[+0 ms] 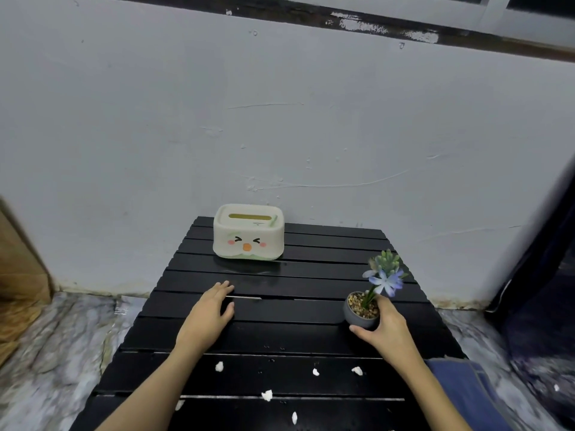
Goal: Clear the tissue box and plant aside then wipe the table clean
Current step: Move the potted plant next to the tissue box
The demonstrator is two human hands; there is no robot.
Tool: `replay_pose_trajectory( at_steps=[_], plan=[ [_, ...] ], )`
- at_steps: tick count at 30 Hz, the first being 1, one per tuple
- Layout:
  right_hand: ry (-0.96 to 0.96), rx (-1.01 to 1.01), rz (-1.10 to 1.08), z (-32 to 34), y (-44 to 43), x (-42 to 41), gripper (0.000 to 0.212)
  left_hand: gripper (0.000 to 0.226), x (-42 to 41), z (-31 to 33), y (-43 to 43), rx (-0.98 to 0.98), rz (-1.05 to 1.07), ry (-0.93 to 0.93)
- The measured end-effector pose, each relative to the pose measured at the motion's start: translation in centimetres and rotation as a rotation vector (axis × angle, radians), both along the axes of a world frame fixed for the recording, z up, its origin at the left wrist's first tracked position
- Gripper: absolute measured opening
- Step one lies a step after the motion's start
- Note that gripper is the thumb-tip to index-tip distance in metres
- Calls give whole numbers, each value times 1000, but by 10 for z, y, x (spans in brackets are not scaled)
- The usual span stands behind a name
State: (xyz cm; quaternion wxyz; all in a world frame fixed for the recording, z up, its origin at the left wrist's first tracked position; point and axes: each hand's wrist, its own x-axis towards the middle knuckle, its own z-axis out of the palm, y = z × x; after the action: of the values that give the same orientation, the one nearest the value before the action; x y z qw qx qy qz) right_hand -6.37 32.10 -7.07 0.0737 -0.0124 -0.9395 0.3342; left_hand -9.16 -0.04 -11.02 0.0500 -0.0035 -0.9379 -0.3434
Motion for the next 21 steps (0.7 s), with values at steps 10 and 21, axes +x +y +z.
replay_pose_trajectory(
  at_steps=[10,21],
  plan=[
    [32,-146,29,11,-42,-89,76,41,-2,-1,1,7,20,8],
    [7,-207,63,-3,-79,-169,71,42,-6,-6,-2,18,47,48]
  ],
)
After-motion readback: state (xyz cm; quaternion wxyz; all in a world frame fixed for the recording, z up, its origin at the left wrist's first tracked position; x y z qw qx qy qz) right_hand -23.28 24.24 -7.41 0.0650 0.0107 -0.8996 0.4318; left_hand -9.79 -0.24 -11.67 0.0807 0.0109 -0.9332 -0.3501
